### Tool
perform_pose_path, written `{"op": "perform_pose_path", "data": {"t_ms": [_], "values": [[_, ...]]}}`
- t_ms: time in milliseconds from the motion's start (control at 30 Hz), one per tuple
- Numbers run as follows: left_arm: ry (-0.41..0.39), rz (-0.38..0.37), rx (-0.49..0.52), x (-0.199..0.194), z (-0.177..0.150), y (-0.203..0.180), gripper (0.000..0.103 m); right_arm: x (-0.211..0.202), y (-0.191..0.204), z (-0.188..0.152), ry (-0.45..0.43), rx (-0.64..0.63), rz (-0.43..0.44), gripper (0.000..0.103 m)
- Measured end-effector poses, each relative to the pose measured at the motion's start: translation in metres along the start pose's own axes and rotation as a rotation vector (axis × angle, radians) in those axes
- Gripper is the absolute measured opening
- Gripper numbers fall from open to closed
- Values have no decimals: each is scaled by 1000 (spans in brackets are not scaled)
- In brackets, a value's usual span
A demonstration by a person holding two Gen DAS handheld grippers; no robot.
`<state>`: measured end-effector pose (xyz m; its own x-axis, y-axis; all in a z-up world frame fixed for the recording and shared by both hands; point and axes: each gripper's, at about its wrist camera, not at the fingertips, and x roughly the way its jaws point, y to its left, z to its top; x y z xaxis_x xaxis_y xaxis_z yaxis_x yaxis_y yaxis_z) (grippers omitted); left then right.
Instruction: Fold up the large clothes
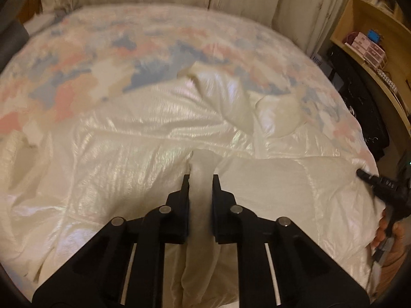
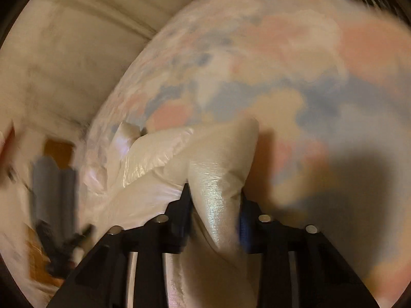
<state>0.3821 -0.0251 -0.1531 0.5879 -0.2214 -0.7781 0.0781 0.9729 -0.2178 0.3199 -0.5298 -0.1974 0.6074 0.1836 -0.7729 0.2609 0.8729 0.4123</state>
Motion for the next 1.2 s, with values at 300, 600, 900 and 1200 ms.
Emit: {"op": "perform_pose_path", "data": {"t_ms": [300,600,900,1200], "values": [[45,97,38,7,-22,-6,41,9,27,-7,42,-97,-260,44],[-96,147,1,-61,-24,-18,46,-55,113,-50,-66,-253,-228,48],[-5,242,153,-5,-61,-64,38,3,192,-126,23,-476,-255,68],[1,187,101,-4,-70,-35,38,-37,89,-107,-60,-257,-450,70]]}}
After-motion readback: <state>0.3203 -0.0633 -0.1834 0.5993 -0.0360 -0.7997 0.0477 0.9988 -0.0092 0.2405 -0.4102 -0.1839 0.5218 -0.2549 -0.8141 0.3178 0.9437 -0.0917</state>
